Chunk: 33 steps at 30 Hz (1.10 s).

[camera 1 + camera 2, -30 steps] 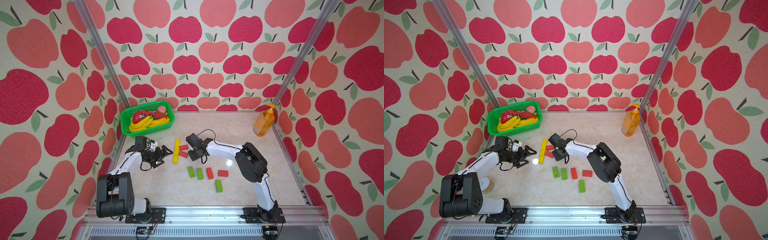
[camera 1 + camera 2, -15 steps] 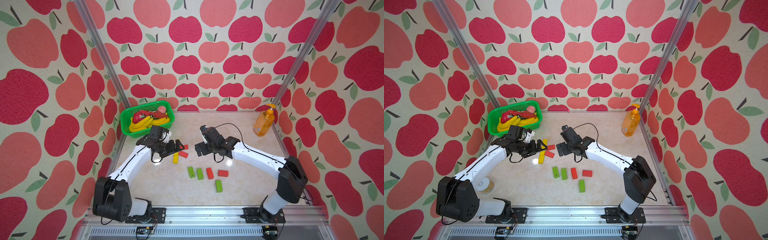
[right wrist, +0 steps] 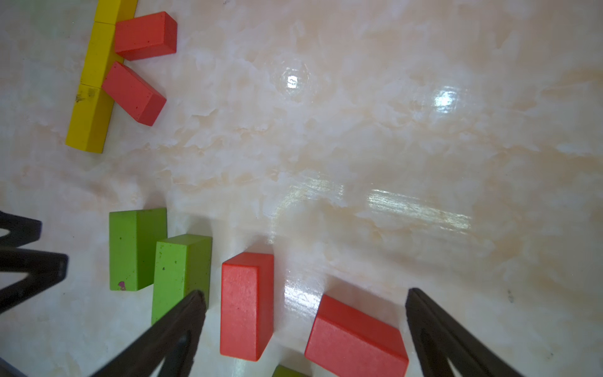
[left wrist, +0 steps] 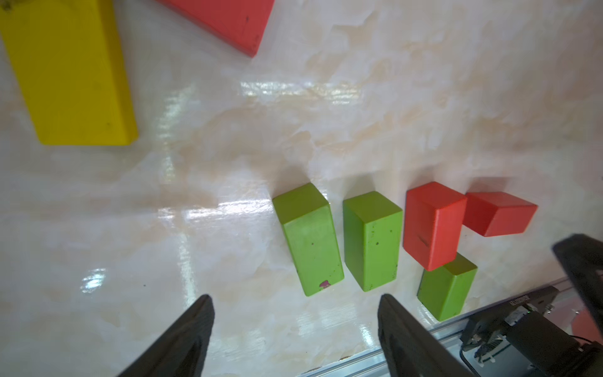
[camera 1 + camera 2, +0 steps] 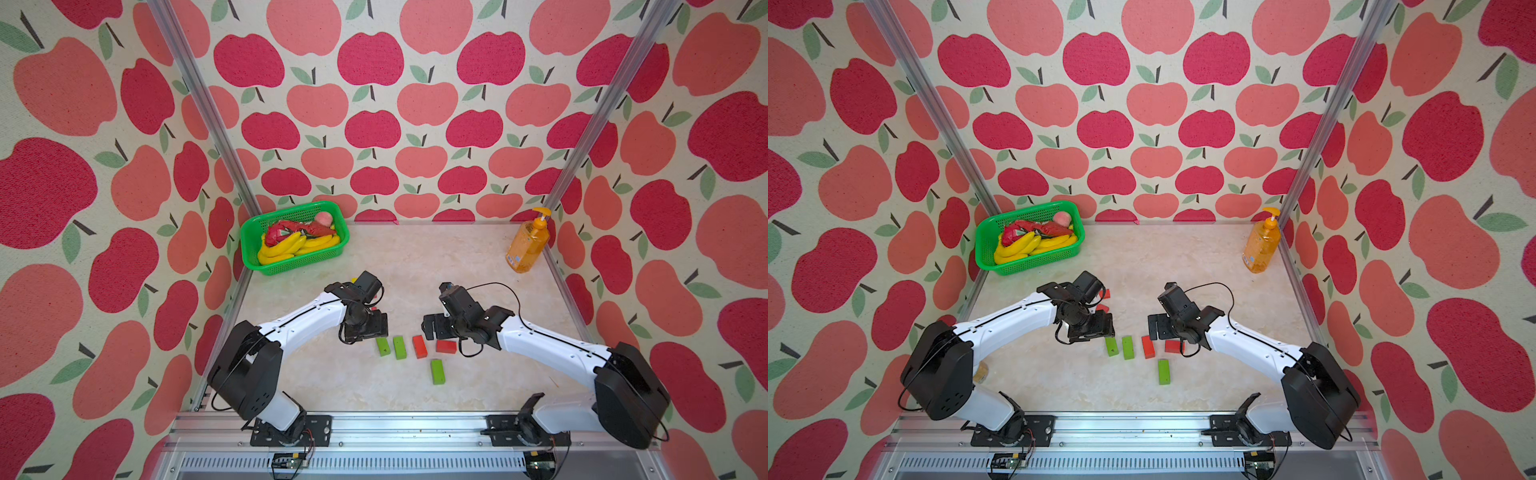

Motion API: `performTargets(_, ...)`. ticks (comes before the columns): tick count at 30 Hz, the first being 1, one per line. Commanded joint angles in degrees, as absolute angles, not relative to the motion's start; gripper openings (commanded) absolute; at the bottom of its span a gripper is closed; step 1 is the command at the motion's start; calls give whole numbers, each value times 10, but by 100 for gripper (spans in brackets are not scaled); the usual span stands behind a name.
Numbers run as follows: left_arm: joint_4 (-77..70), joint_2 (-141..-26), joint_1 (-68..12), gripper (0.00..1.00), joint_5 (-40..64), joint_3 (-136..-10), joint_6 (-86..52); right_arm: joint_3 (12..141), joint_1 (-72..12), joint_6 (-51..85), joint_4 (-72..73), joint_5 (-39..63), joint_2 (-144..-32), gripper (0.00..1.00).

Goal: Assemble the letter k with building blocks
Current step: Pick up the building block from the center of the board.

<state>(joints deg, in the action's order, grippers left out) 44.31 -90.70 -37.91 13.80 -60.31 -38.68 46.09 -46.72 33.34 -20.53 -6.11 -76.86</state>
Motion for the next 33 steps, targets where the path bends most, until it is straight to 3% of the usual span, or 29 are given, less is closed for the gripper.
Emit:
performTargets(1,489,-946,-406,79,90,-646,-437,444,-458,342,-196,-52,-737,99)
performTargets(14,523,-1018,-445,62,74,-695,-505,381,-375,329,-200,20,-642,99)
performTargets(23,505,-1057,-450,56,76,-708,-519,376,-342,302,-214,59,-638,99)
performTargets(26,514,-1068,-449,45,77,-716,-517,375,-339,305,-212,65,-643,99)
performTargets(30,526,-1066,-449,18,74,-721,-510,377,-335,309,-204,67,-644,99)
performTargets(33,552,-1058,-449,7,64,-736,-500,383,-325,305,-207,69,-652,99)
